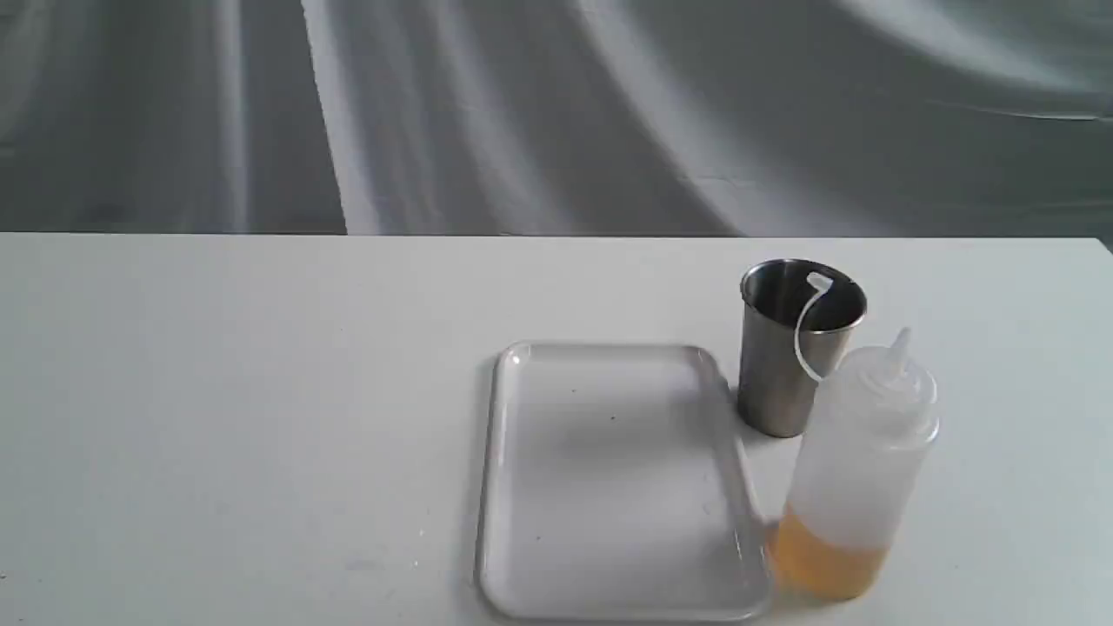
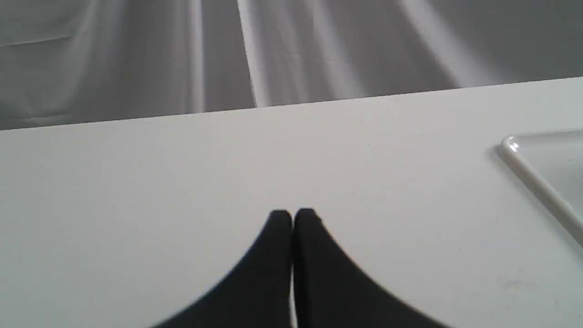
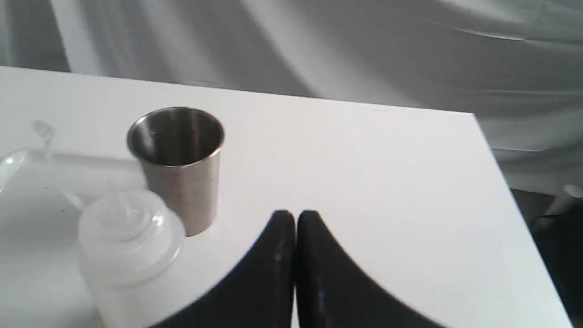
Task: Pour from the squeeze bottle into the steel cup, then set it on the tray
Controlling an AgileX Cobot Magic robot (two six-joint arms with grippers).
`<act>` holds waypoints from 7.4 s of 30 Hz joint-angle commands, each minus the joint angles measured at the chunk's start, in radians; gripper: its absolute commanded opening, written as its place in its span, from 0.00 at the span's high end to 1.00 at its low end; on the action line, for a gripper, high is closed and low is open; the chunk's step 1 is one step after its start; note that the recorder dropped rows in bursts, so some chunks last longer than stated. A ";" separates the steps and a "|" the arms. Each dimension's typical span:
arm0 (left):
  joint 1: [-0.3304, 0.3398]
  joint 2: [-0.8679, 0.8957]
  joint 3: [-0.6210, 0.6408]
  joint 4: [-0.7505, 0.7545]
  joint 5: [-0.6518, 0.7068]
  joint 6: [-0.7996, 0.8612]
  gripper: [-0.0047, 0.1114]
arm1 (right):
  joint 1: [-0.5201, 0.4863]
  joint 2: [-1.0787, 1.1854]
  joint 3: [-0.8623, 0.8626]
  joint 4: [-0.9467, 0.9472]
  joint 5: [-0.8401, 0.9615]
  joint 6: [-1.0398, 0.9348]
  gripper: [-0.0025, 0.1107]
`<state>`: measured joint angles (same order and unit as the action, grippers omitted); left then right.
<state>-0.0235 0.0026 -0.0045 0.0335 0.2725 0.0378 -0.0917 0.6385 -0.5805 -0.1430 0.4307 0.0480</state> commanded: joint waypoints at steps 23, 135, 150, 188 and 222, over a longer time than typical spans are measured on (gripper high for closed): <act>0.002 -0.003 0.004 -0.001 -0.007 -0.005 0.96 | 0.245 0.208 0.269 0.130 -0.258 0.011 0.98; 0.002 -0.003 0.004 -0.001 -0.007 -0.001 0.96 | 0.245 0.928 0.124 0.128 -0.915 0.128 0.90; 0.002 -0.003 0.004 -0.001 -0.007 -0.003 0.96 | 0.196 0.512 0.124 0.133 -0.503 -0.022 0.90; 0.002 -0.003 0.004 -0.001 -0.007 -0.003 0.96 | 0.113 0.848 -0.457 -1.319 0.134 0.677 0.90; 0.002 -0.003 0.004 -0.001 -0.007 -0.004 0.96 | 0.263 1.184 -0.468 -1.601 0.473 0.851 0.90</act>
<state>-0.0235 0.0026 -0.0045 0.0335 0.2725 0.0378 0.1651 1.8355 -1.0386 -1.7062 0.8562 0.8793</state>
